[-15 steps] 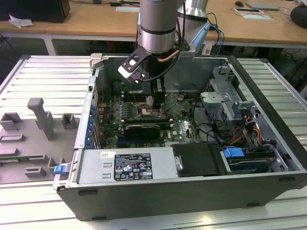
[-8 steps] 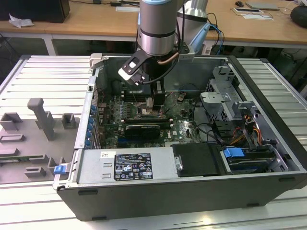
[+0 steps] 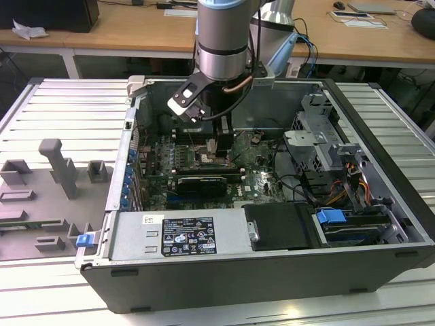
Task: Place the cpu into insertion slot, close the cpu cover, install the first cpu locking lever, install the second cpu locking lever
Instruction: 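Place the cpu into insertion slot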
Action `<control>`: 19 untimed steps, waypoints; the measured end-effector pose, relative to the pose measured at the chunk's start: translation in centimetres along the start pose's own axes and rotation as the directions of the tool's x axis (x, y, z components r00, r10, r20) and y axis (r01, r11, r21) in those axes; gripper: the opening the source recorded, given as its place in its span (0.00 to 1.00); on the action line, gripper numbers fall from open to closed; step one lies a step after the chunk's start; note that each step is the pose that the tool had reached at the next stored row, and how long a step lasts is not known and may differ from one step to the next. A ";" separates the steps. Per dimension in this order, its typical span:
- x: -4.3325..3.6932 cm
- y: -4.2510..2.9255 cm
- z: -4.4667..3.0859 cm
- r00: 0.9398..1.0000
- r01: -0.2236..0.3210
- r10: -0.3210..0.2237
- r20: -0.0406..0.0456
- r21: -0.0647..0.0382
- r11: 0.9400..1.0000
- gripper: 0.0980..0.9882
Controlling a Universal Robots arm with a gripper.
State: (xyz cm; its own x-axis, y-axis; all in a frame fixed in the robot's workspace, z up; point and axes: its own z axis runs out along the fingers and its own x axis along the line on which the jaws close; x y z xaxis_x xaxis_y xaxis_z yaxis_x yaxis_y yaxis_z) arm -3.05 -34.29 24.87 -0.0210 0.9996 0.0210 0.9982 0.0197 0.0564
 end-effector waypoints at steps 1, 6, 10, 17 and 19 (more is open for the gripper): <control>0.02 -0.01 0.03 1.000 0.000 0.000 0.000 0.000 1.000 0.50; 0.10 -0.05 0.20 1.000 0.000 0.000 0.000 0.000 1.000 0.50; 0.13 -0.12 0.30 1.000 0.000 0.000 0.000 0.000 1.000 0.50; 0.14 -0.24 0.45 1.000 0.000 0.000 0.000 0.000 1.000 0.50; 0.14 -0.35 0.49 1.000 0.000 0.000 0.000 0.000 1.000 0.50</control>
State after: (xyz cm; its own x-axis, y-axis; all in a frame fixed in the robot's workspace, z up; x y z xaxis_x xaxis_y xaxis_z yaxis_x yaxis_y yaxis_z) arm -3.37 -34.15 24.36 -0.0209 0.9996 0.0212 0.9982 0.0197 0.0563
